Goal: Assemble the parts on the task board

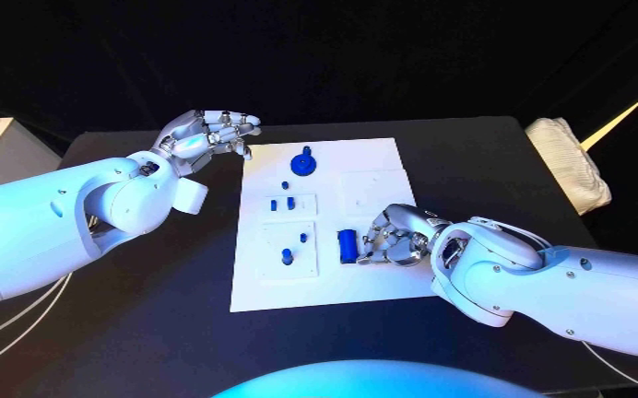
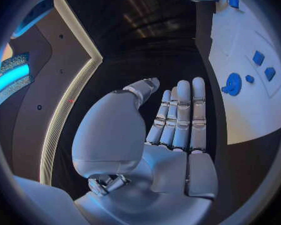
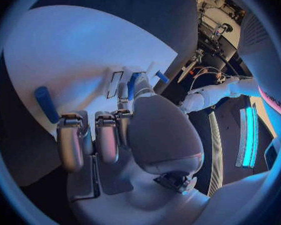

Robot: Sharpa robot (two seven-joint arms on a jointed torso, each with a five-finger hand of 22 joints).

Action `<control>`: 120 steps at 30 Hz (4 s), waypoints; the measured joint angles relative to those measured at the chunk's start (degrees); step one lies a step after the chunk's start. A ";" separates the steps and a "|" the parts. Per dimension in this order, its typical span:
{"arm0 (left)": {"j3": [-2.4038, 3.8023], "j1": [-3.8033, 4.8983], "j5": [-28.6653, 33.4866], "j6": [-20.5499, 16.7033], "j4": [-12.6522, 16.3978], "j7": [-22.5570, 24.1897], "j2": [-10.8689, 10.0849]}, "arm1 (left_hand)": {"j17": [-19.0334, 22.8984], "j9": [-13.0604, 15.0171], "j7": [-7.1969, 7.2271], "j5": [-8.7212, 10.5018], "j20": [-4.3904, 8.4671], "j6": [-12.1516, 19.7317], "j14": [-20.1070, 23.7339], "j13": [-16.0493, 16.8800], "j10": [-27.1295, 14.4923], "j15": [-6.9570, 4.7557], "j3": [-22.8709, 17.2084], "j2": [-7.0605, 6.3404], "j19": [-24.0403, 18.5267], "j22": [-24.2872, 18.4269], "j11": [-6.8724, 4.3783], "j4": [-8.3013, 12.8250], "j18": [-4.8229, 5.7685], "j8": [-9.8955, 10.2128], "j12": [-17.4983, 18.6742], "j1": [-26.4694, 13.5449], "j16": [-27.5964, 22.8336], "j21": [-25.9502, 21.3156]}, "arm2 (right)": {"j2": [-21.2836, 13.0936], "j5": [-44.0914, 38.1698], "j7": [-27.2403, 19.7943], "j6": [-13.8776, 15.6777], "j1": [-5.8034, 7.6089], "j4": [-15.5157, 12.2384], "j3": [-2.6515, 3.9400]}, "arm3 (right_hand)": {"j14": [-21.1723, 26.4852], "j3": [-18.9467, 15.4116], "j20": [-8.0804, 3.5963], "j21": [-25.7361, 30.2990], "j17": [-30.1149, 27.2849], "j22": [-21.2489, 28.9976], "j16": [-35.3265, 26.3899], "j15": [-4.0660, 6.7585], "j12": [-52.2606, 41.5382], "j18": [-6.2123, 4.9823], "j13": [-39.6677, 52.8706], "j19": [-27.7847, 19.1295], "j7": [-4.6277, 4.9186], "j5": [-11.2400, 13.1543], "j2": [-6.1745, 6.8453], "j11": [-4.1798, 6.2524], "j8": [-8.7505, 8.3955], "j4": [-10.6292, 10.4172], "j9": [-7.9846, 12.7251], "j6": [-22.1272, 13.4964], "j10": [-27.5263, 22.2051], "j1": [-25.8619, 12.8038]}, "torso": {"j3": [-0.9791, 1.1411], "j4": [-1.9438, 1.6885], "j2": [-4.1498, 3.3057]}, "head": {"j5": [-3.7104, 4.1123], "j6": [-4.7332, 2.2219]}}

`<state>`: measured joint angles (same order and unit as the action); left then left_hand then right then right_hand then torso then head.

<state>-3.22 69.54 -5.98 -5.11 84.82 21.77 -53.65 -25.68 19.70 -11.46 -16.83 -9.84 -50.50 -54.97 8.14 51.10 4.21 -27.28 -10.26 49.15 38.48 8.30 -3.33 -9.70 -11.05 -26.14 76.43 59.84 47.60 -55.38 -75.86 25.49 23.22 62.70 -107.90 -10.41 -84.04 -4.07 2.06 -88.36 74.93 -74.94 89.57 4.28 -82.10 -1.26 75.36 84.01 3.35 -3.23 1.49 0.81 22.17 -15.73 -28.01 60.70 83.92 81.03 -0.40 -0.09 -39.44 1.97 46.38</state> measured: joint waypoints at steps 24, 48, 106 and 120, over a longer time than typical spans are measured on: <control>-0.01 -0.01 0.02 0.04 -0.18 -0.04 0.13 | 0.04 -0.01 0.00 0.00 0.00 0.00 0.00 -0.06 -0.21 0.00 0.16 0.22 0.00 -0.11 -0.21 -0.16 0.00 0.00 0.00 0.22 0.00 -0.39 | -6.47 1.56 -1.71 3.56 3.05 -2.64 0.16 | 0.22 0.83 0.31 0.00 -0.01 0.02 0.00 -0.81 0.34 0.00 -0.41 -0.13 1.97 -1.42 1.89 -1.23 -3.33 -0.84 1.74 -3.82 0.10 -2.90 | 0.01 0.01 0.11 | 0.81 -0.48; -0.02 -0.15 0.06 0.11 -0.08 -0.03 0.01 | 0.04 -0.03 0.00 0.00 0.00 0.00 0.00 -0.06 -0.21 0.00 0.16 0.22 0.00 -0.12 -0.21 -0.16 0.00 0.00 0.00 0.22 0.00 -0.40 | -14.00 -5.48 -0.21 4.62 1.17 -1.44 -0.82 | 0.00 3.42 0.43 0.21 -0.02 0.03 0.00 -1.02 0.76 0.00 -0.42 0.00 1.73 -1.19 5.31 -1.42 -3.57 -1.06 1.41 -2.32 -0.09 -5.77 | 0.31 0.35 0.03 | 1.98 -0.90; -0.03 -0.20 0.10 0.48 0.15 -0.11 -0.40 | 0.08 0.01 0.00 0.00 0.21 0.00 0.00 -0.13 -0.20 0.00 0.16 0.22 0.21 -0.26 -0.20 -0.16 0.00 0.00 0.00 0.22 0.00 -0.40 | -7.13 -9.24 5.04 5.85 -0.29 -2.37 -0.19 | 0.01 25.53 -0.02 -0.79 0.00 0.02 0.23 -0.17 0.99 0.00 -0.45 0.00 0.50 -19.67 10.90 -0.40 -2.95 -0.07 0.61 -0.08 0.12 -2.47 | 0.17 0.35 0.11 | 1.41 -0.23; -0.03 -0.20 0.11 0.48 0.26 -0.14 -0.39 | 0.08 0.00 0.00 0.00 0.21 0.00 0.00 -0.13 -0.20 0.00 0.16 0.22 0.21 -0.26 -0.20 -0.15 0.00 0.00 0.00 0.22 0.00 -0.40 | -4.44 -1.25 4.99 7.54 -0.28 -2.46 -0.19 | 0.01 26.98 -0.01 -0.78 -0.01 0.03 0.22 -0.17 0.99 0.00 -0.45 0.00 0.52 -18.25 10.80 -0.40 -2.42 -0.71 -0.07 -0.09 0.12 -7.81 | 0.20 0.41 0.06 | 1.47 -0.12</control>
<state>-3.25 69.34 -5.87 -4.63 85.08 21.63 -54.05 -25.60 19.70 -11.46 -16.83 -9.62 -50.50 -54.97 8.01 50.89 4.21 -27.12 -10.04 49.36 38.22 8.09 -3.48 -9.70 -11.05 -26.13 76.66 59.84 47.20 -59.81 -77.11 30.47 30.76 62.42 -110.36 -10.60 -84.03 22.91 2.05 -89.15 74.92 -74.91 89.79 4.11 -81.11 -1.26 74.91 84.01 3.87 -21.48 12.29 0.41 19.76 -16.44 -28.08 60.61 84.04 73.21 -0.20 0.32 -39.37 3.44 46.26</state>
